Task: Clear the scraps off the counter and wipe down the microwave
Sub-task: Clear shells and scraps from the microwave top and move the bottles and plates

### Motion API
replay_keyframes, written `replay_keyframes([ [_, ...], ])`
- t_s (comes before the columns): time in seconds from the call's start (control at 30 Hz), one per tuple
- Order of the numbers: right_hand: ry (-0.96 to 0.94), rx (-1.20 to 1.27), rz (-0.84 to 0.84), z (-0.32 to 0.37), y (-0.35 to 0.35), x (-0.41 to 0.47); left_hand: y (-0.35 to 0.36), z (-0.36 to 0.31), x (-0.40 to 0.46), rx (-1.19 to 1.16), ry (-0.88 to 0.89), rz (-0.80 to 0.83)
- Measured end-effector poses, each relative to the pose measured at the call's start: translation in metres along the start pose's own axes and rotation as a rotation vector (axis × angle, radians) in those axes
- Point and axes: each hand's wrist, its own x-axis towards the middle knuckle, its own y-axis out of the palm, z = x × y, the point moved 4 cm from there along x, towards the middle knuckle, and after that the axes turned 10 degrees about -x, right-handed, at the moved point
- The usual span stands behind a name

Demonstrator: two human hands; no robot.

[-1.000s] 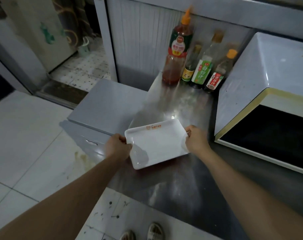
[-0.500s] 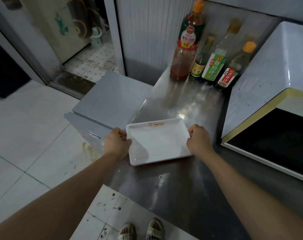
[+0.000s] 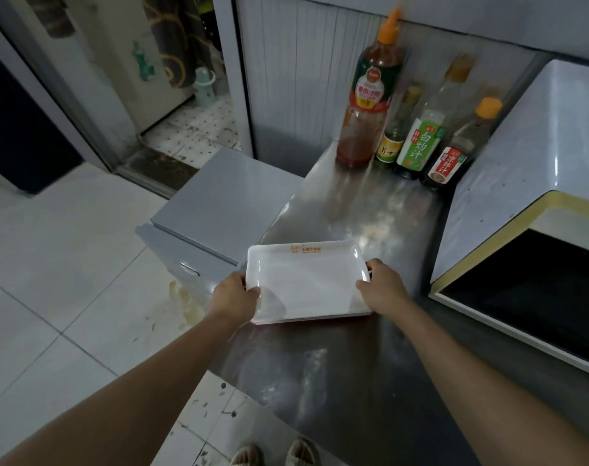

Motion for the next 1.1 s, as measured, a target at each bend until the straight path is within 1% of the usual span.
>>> replay_keyframes([
  [0.1,-0.004,-0.005,-0.004,0.003,-0.009,0.003,-0.004,-0.009,0.010,-0.040,-0.010,0.013],
  [0.2,-0.008,-0.002,-0.027,0.008,-0.022,0.010,-0.009,-0.025,0.026,-0.046,0.021,0.026],
  [0.4,0.046,0.039,-0.084,0.020,-0.047,0.038,-0.015,-0.071,0.078,-0.082,0.076,0.044],
  [0.77,0.297,0.168,-0.213,0.023,-0.068,0.120,0.012,-0.149,0.190,-0.058,0.192,0.173],
  [0.97,0.369,0.179,-0.302,0.016,-0.068,0.146,0.037,-0.169,0.229,-0.027,0.256,0.247],
  [1.1,0.403,0.149,-0.324,0.011,-0.067,0.157,0.051,-0.172,0.241,-0.078,0.263,0.288],
])
